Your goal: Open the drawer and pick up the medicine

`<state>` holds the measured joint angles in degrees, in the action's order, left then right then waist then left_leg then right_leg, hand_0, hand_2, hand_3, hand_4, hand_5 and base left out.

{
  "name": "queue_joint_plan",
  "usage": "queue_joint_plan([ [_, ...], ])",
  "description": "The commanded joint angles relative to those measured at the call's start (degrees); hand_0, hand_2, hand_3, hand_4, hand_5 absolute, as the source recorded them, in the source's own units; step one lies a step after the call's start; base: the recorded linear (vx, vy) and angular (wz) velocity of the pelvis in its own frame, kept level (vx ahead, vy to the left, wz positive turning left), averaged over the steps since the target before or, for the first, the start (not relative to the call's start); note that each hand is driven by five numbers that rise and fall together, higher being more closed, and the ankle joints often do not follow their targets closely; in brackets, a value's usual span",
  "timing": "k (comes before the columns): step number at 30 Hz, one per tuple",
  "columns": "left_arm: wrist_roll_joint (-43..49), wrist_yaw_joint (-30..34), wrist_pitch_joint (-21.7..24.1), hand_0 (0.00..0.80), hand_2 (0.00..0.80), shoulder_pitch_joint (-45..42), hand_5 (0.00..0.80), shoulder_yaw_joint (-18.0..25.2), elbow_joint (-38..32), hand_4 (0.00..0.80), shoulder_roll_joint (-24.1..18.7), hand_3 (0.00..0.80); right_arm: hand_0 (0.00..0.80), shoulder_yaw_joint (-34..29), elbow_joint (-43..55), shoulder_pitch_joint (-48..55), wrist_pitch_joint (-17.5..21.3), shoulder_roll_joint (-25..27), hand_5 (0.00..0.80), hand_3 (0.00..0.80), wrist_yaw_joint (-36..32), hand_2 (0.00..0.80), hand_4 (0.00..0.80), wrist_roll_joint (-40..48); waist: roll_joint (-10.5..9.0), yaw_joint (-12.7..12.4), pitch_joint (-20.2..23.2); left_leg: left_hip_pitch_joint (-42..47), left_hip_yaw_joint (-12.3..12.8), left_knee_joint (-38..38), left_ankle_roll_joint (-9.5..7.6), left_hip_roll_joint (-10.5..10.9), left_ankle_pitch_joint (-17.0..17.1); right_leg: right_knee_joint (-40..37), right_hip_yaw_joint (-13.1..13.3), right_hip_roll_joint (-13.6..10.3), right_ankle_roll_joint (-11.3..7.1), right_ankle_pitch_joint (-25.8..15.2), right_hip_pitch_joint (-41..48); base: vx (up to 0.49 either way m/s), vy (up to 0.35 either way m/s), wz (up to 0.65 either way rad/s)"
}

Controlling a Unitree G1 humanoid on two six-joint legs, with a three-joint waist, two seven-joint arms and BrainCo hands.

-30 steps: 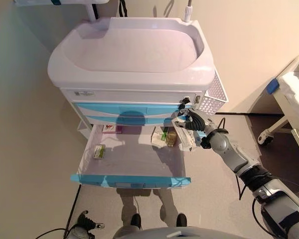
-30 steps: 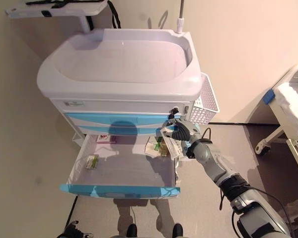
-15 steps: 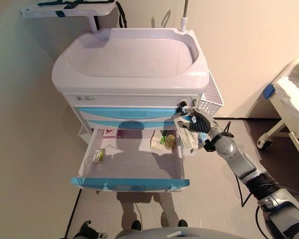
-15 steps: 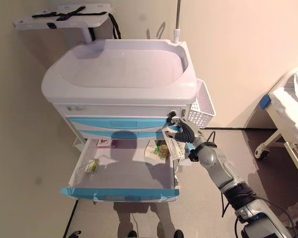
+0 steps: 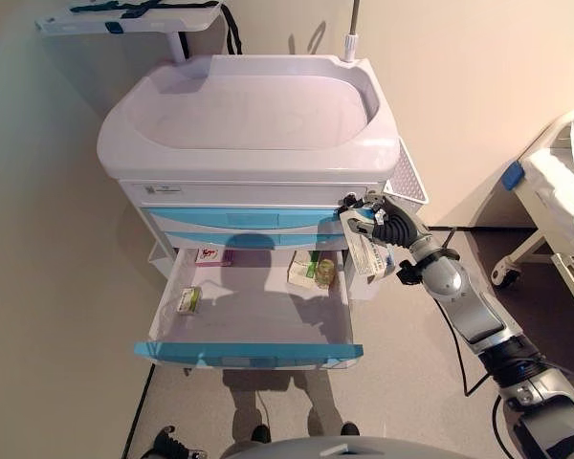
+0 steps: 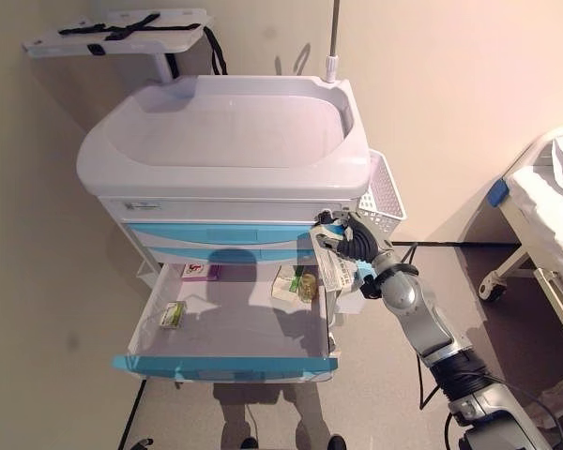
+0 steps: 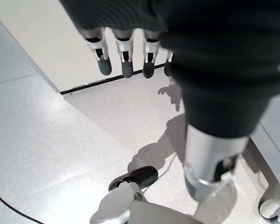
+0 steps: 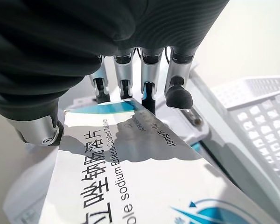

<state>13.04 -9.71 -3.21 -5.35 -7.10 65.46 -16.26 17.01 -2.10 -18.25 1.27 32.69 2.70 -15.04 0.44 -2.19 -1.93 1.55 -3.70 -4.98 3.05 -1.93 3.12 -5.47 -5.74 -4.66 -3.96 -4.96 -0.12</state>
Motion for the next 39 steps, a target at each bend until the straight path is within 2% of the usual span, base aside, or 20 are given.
queue_joint_plan([
  [1,2.4,-0.4,-0.3,0.0,0.0,2.4,0.0,1.6,4.3,0.0,-2.0,0.0,0.8,-3.4,5.1,-0.3,3.1,0.4,0.8,0.8,2.8,0.8,0.8,2.2,-2.52,0.5,1.7,-1.6,-1.8,2.1,-2.33,3.3,-2.6,2.8,-1.3,-1.1,-2.87,2.8,1.1,0.0,0.0,0.0],
  [17,2.5,-0.8,-0.6,0.0,0.0,2.1,0.0,1.1,3.9,0.0,-2.0,0.0,0.8,-4.9,6.6,-4.1,2.9,0.3,0.8,0.8,5.5,0.8,0.8,3.1,-2.68,0.1,1.7,-1.6,-2.1,2.3,-2.54,3.4,-2.8,3.1,-1.7,-1.2,-2.89,2.8,1.1,0.001,0.0,0.0],
  [39,1.9,-1.0,-1.0,0.0,0.0,1.6,0.0,-0.1,4.3,0.0,-2.2,0.0,0.8,-4.0,5.2,-16.4,2.0,1.6,0.8,0.8,9.7,0.8,0.8,5.2,-3.74,-1.1,2.4,-1.0,-2.4,2.2,-2.63,3.3,-3.5,2.9,-1.7,-0.9,-2.78,3.3,1.8,0.006,0.002,0.0],
])
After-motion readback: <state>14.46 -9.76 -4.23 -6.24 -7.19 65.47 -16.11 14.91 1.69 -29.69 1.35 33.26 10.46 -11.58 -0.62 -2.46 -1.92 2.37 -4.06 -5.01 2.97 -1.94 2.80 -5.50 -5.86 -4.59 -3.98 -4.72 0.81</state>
